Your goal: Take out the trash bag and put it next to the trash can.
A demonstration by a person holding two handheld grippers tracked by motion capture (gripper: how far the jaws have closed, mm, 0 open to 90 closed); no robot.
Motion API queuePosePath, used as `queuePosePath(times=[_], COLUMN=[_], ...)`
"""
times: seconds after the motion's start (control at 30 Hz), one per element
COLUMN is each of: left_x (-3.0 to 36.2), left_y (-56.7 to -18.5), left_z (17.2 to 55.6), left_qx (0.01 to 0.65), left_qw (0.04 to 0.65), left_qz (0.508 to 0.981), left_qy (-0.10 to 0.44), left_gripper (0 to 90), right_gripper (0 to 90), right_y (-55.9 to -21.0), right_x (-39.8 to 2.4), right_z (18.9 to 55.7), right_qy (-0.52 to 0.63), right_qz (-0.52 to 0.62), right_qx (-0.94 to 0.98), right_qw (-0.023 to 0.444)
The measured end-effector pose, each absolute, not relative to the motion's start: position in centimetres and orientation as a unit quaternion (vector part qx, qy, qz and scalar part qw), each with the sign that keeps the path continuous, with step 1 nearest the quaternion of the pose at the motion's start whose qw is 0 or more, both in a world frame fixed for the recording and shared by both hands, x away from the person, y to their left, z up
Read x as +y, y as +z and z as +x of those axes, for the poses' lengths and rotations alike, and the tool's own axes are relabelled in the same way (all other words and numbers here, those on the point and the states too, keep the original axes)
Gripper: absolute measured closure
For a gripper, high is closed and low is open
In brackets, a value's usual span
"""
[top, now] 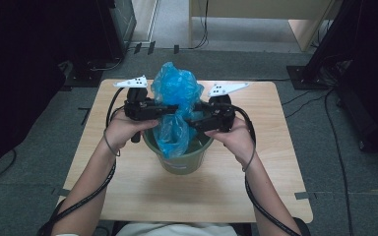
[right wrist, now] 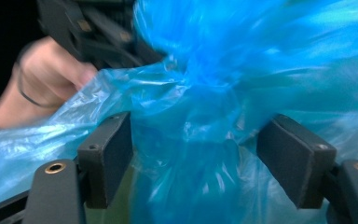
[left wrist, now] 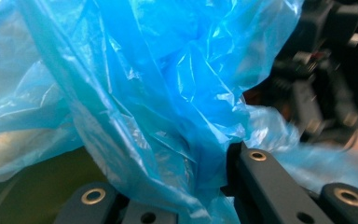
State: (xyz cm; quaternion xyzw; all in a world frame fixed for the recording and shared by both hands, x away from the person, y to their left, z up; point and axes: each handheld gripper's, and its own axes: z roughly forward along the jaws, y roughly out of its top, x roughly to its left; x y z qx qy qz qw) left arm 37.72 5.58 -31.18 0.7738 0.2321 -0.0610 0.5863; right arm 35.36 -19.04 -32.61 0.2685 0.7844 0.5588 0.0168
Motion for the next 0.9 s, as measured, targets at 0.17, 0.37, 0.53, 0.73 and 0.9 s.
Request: queuePosePath(times=[0.17, 0.37, 0.53, 0.73, 0.9], left_x=[4.86, 4.68, 4.85, 5.03, 5.37], left_y=[-31.31, -31.64, -31.64, -31.63, -31.42], left_z=[37.41, 37.56, 37.61, 37.64, 37.58], left_qx=[0.224, 0.226, 0.223, 0.222, 0.219], left_qw=[0.585, 0.583, 0.583, 0.576, 0.572], left_qz=[0.775, 0.777, 0.778, 0.784, 0.789], left_qy=[-0.079, -0.078, -0.072, -0.059, -0.048], left_gripper=[81.7, 80.8, 75.1, 65.5, 58.2], right_gripper=[37.1, 64.0, 78.1, 83.6, 83.8], right_y=[-33.23, -33.42, -33.49, -33.56, -33.51], right_x=[-18.10, -18.01, -18.23, -18.38, -18.88], right_z=[35.29, 35.18, 35.22, 35.33, 35.49], right_qy=[0.544, 0.536, 0.535, 0.519, 0.512], right_qz=[0.256, 0.259, 0.278, 0.303, 0.312], right_qx=[0.799, 0.803, 0.798, 0.799, 0.800], right_qw=[0.018, 0.012, -0.003, -0.018, -0.012])
